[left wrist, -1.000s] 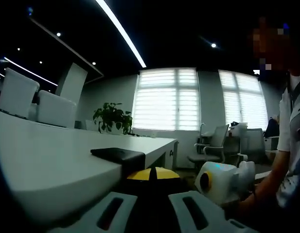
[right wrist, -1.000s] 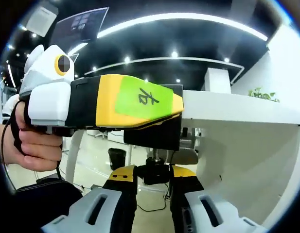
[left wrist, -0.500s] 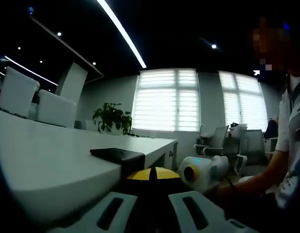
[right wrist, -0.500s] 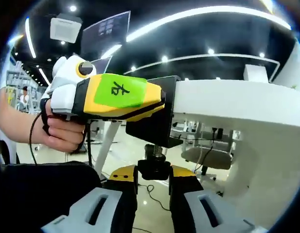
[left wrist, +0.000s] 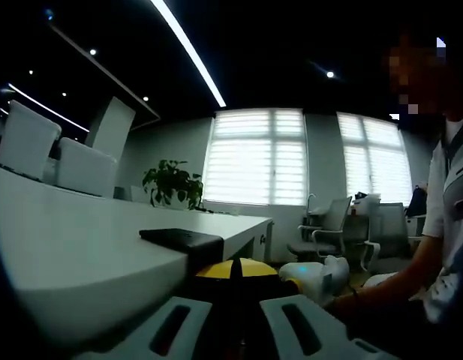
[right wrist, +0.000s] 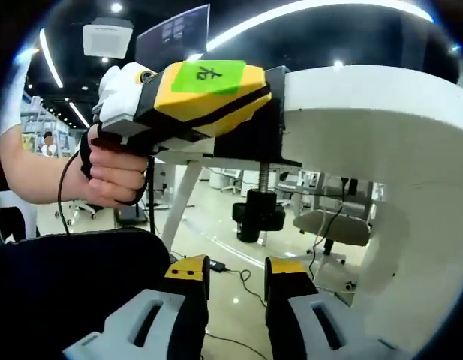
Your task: Clamp the fixed fixture on the desktop, loosen the retaining clip, secure it to the edge of the desk, and tighten the retaining clip.
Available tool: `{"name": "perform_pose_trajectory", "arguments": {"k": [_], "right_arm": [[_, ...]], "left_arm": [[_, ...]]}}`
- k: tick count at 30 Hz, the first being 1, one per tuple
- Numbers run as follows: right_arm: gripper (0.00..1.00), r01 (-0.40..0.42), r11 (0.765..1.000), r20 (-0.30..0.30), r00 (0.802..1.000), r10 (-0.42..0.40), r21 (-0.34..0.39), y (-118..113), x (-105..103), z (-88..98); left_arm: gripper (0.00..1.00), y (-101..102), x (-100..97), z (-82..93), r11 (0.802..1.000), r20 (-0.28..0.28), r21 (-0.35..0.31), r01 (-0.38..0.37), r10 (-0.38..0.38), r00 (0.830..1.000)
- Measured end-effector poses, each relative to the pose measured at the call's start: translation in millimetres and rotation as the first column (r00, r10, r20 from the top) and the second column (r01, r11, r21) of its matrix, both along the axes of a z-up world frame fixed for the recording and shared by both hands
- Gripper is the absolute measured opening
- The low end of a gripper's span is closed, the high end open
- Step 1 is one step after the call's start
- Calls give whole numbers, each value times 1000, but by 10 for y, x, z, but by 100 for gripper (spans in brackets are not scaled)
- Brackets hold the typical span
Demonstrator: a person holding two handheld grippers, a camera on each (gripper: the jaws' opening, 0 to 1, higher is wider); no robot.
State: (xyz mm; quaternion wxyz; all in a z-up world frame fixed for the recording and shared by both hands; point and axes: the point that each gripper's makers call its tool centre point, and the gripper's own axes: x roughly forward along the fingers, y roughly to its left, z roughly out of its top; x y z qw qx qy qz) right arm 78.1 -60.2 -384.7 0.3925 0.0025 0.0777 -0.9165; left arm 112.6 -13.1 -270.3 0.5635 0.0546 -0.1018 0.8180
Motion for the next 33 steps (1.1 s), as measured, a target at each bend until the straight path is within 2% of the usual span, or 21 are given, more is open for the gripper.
{"name": "perform_pose_trajectory", "arguments": {"k": [2, 4, 5, 6, 7, 8, 9, 12, 19, 22, 23, 24, 29, 33], "right_arm": [[28, 84, 996, -20, 996, -85, -38, 45, -10, 118], [29, 216, 971, -12, 976, -218, -102, 197, -76, 251], [30, 284, 950, 1, 958, -286, -126, 266, -114, 288], [30, 381, 912, 34, 924, -380, -152, 374, -175, 297], [31, 464, 875, 80, 886, -457, -139, 471, -198, 250], [32, 475, 869, 114, 879, -463, -134, 437, -186, 211], [32, 469, 869, 118, 883, -455, -156, 382, -199, 215], [32, 443, 890, 73, 897, -437, -112, 248, -198, 208], [32, 441, 886, 37, 897, -440, -147, 154, -236, 398], [28, 456, 879, 48, 890, -454, -141, 169, -278, 388], [27, 476, 868, 59, 879, -473, -142, 210, -278, 377], [26, 478, 864, 82, 878, -471, -158, 204, -258, 369], [26, 449, 878, 77, 894, -442, -169, 200, -242, 384], [25, 374, 910, 60, 927, -369, -181, 168, -265, 386]], "left_arm": [[1, 1, 5, 0, 1000, 0, 0, 0, 0, 1000], [1, 3, 12, -1, 1000, 0, -1, -1, 1, 1000], [1, 4, 17, -1, 1000, 0, -1, -1, 1, 1000], [1, 5, 20, -1, 1000, 1, -1, -1, 1, 1000], [1, 8, 24, -2, 1000, 0, -1, -2, 2, 1000], [1, 12, 28, -4, 1000, 0, -3, -3, 3, 1000], [1, 14, 31, -5, 1000, -1, -4, -5, 5, 1000], [1, 17, 41, -6, 1000, -2, -6, -8, 8, 1000], [1, 22, 41, -7, 1000, 0, -7, -6, 6, 1000], [1, 15, 17, -7, 1000, 0, -9, -7, 7, 1000], [1, 15, 16, -7, 1000, 0, -10, -7, 7, 1000], [1, 15, 17, -7, 1000, 0, -10, -7, 7, 1000], [1, 10, 28, -7, 1000, -1, -10, -4, 4, 1000], [1, 7, 35, -13, 1000, -1, -13, -4, 3, 1000]]}}
